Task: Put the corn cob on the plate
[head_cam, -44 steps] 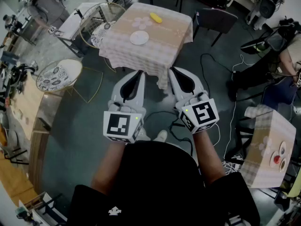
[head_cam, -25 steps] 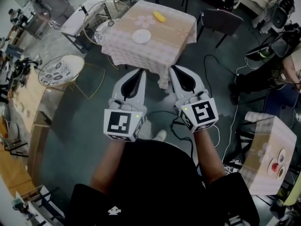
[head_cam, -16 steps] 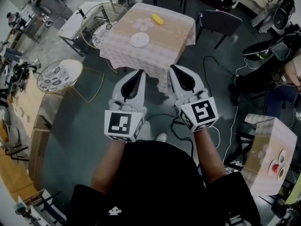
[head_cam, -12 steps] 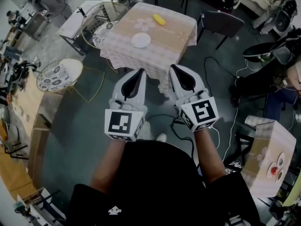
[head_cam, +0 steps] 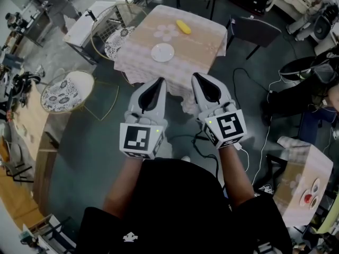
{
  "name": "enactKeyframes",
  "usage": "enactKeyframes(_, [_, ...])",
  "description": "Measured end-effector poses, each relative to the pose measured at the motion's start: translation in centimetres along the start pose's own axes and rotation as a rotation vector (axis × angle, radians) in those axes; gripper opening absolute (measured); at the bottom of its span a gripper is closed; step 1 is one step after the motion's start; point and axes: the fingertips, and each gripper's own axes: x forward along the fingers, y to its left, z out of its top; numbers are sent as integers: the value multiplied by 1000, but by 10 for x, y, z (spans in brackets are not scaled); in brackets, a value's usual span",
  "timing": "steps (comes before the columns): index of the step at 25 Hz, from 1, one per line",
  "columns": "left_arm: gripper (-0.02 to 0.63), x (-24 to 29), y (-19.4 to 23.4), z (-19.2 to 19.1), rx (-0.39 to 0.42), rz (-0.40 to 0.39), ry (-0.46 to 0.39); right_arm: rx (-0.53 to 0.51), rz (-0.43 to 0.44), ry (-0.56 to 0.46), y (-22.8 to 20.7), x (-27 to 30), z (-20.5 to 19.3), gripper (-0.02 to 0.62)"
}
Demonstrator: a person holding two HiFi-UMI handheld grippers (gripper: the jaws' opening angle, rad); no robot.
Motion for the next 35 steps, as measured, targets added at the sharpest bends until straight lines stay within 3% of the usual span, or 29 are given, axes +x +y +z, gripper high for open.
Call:
enactKeyframes(14, [8, 46, 80, -8, -32, -26, 15, 5, -28, 29, -9, 91, -1, 3])
enactKeyframes(27, [8, 55, 140, -10, -66, -60, -2, -11, -89, 48, 0, 139, 1, 2])
enactKeyframes(35, [8, 67, 153, -10, -95, -81, -18, -33, -115, 63, -6, 153, 2, 2])
